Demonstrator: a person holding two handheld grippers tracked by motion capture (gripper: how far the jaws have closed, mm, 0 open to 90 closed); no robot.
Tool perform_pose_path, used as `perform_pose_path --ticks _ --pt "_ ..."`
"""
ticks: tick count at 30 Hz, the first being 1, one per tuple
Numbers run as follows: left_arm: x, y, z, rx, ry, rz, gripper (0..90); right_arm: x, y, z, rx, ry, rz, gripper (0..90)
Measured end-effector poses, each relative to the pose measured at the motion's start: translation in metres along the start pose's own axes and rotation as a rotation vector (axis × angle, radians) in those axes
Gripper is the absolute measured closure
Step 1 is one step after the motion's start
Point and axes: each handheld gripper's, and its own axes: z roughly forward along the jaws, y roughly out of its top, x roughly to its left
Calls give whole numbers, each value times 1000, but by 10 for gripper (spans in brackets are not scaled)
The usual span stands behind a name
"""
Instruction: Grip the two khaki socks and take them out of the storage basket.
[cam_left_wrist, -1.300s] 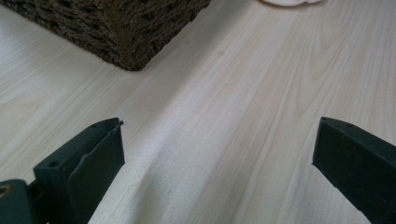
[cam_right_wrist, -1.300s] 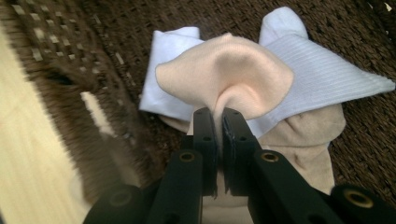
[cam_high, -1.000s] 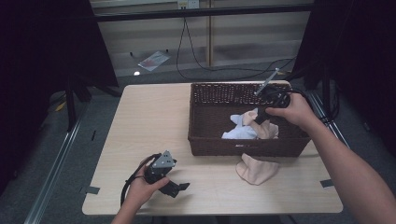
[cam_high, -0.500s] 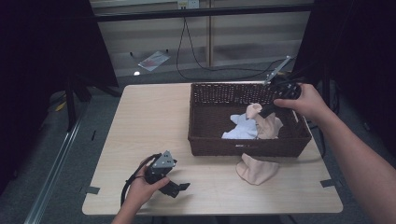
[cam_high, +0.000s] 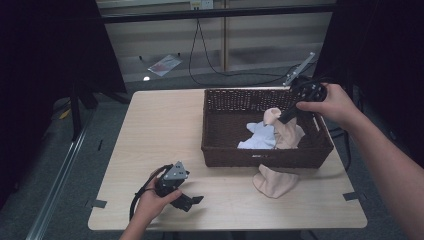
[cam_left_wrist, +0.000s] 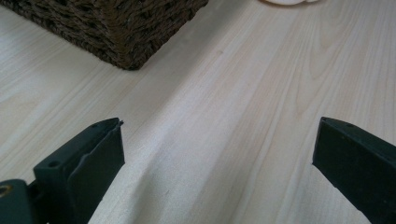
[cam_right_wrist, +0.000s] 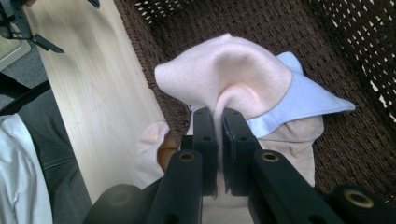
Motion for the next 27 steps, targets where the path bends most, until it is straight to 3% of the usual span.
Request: perform_pose_path --ticks 11,27 --pt "-1 0 -1 -4 1 -2 19 17 0 -6 25 29 -53 857" --pt "-1 0 -1 -4 4 -4 19 42 -7 -7 5 105 -158 852"
